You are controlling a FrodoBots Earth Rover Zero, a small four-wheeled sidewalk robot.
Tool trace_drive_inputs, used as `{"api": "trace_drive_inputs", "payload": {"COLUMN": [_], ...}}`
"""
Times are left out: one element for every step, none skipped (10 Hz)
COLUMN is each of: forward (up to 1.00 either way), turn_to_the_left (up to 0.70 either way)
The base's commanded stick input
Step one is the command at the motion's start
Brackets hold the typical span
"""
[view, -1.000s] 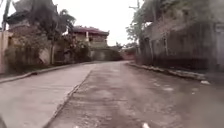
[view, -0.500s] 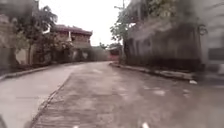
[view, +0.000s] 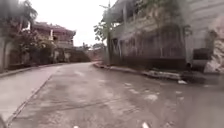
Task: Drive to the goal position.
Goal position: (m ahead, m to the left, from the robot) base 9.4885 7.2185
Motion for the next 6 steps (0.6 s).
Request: {"api": "trace_drive_inputs", "payload": {"forward": [0.7, 0.7, 0.7, 0.7, 0.7, 0.7], "turn_to_the_left": [0.0, 0.0, 0.0, 0.0, 0.0, 0.0]}}
